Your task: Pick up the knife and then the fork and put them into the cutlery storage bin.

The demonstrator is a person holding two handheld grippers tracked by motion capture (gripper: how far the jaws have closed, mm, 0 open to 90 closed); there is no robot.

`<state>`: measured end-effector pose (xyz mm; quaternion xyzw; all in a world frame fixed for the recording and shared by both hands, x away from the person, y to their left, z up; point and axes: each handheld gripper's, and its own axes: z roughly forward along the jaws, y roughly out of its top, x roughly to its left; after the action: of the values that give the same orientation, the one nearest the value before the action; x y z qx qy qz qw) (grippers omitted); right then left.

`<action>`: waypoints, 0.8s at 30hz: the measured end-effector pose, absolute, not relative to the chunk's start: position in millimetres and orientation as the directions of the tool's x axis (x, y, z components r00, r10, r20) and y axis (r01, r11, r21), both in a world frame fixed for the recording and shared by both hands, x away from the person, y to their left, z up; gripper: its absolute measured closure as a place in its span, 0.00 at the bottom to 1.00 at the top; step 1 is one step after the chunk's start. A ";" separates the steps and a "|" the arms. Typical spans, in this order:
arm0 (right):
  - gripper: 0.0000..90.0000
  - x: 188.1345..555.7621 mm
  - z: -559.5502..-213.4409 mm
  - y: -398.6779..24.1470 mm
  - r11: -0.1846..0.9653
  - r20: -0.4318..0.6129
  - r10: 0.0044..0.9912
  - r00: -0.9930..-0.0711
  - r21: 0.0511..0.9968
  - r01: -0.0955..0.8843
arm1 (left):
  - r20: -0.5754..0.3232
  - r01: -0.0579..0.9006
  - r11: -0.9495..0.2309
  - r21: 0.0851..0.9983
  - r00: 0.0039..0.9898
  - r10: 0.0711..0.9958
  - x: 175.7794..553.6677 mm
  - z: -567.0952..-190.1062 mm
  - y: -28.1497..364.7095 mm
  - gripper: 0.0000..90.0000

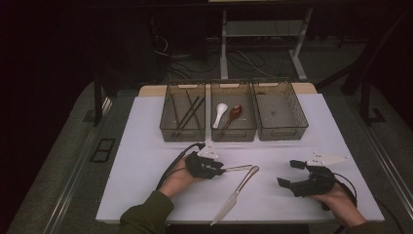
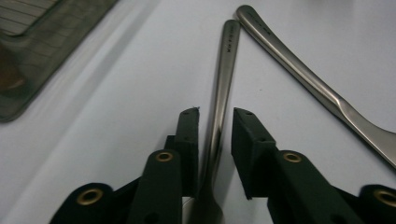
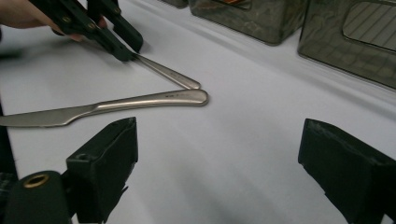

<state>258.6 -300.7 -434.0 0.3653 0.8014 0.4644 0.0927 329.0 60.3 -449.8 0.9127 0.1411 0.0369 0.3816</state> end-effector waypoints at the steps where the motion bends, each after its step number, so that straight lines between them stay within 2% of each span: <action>1: 0.13 258.6 -433.3 -301.6 0.296 0.201 0.665 -0.719 0.813 0.501 | -0.041 0.230 -0.668 0.708 0.957 0.286 329.4 -449.7 60.6 0.83; 4: 0.13 259.4 -432.2 -304.1 0.272 0.237 0.644 -0.727 0.818 0.508 | -0.034 0.214 -0.670 0.711 0.962 0.271 330.2 -450.1 61.4 0.91; 8: 0.13 260.0 -432.7 -302.6 0.292 0.235 0.633 -0.737 0.810 0.509 | -0.027 0.190 -0.679 0.710 0.970 0.243 331.4 -449.7 62.0 0.93; 24: 0.16 273.8 -420.5 -286.9 0.407 0.176 0.566 -0.805 0.789 0.459 | -0.023 0.153 -0.650 0.744 0.979 0.203 330.0 -430.2 73.9 0.93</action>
<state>273.8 -286.9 -420.5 0.3064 0.8367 0.4499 0.0593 330.0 73.9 -430.2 0.9079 0.0979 0.0310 0.4064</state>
